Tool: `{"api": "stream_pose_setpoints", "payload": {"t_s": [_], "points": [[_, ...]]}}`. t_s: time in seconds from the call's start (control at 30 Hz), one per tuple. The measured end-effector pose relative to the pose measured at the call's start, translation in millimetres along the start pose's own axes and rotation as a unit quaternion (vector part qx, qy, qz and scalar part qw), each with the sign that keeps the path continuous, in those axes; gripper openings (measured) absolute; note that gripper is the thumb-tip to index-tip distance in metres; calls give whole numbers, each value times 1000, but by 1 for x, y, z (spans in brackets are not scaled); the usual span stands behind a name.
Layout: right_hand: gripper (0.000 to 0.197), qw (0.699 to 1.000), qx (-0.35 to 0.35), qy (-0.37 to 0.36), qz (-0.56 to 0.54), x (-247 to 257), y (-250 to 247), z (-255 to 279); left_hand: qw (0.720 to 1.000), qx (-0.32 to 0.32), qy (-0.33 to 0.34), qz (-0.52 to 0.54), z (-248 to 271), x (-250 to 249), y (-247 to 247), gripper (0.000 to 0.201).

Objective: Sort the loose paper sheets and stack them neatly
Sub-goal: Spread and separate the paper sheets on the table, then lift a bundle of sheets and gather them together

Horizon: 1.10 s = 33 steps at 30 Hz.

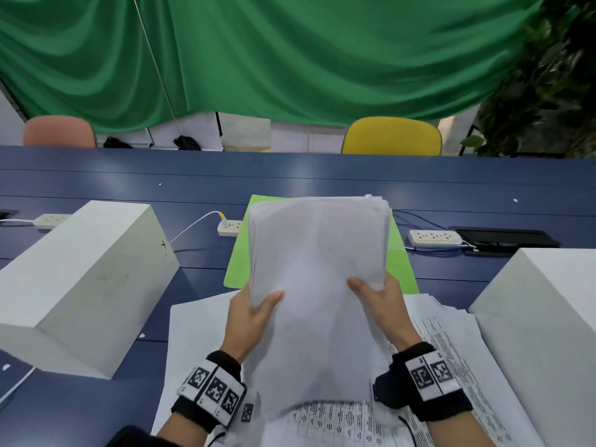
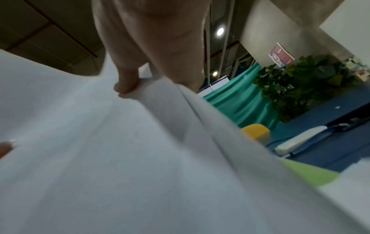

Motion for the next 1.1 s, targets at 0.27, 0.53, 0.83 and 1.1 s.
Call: {"api": "stream_pose_setpoints", "payload": {"t_s": [0.27, 0.53, 0.83, 1.1], "points": [[61, 887, 106, 206, 400, -91, -33, -3, 957, 28, -258, -128, 18, 117, -16, 48], [112, 753, 13, 383, 534, -142, -112, 24, 933, 7, -337, -128, 14, 158, -28, 45], [107, 756, -30, 403, 515, -138, -113, 12, 936, 1, -330, -121, 15, 158, -25, 43], [110, 757, -6, 427, 495, -174, -153, -3, 934, -5, -334, -127, 16, 156, -26, 46]]}}
Point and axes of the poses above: each hand's wrist, its own z-axis away from the middle knuckle, its own y-axis out of the palm, x = y × z, the point moved 2 cm from there along -z, towards the middle knuckle, and after that the axes turned 13 degrees about z, right-handed, at the moved point
